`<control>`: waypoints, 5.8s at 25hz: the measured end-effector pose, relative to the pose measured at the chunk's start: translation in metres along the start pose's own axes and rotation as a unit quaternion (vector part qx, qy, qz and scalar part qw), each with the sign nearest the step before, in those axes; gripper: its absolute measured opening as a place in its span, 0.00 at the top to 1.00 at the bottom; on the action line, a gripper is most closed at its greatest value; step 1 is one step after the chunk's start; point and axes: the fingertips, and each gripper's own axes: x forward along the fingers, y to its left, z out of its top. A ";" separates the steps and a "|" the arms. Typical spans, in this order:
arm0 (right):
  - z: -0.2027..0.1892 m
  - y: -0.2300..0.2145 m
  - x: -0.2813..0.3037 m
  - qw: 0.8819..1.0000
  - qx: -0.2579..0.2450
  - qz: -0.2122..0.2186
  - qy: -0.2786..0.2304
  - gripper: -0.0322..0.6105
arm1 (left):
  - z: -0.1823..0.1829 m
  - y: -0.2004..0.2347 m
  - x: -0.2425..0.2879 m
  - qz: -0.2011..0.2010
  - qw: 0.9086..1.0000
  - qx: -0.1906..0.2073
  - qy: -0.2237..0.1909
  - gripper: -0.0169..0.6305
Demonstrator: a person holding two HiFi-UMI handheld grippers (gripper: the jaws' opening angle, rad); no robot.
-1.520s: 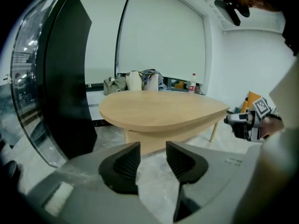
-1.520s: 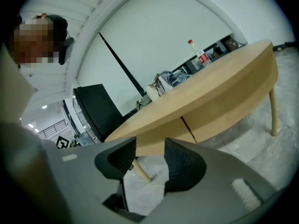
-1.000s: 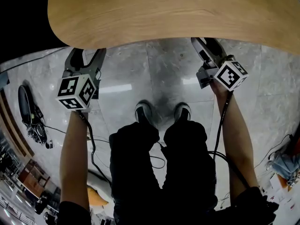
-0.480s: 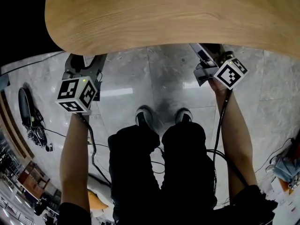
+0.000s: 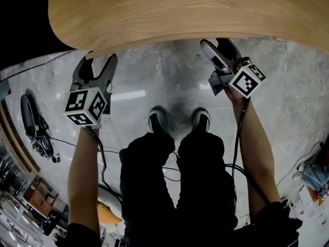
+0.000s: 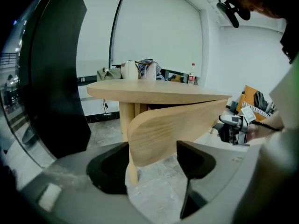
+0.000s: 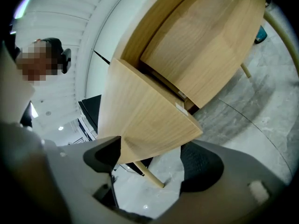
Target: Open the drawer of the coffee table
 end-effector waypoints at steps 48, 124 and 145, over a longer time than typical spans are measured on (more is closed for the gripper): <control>-0.070 0.126 -0.170 0.977 -0.004 -0.101 0.187 0.55 | -0.090 -0.066 -0.165 0.029 0.988 -0.066 0.136 0.49; 0.510 0.733 -0.130 0.885 -0.435 -0.060 -0.157 0.95 | 0.633 -0.132 -0.574 -0.004 0.924 0.025 -0.382 0.97; 0.508 0.728 -0.134 0.888 -0.428 -0.059 -0.156 0.95 | 0.628 -0.138 -0.569 -0.004 0.927 0.022 -0.376 0.97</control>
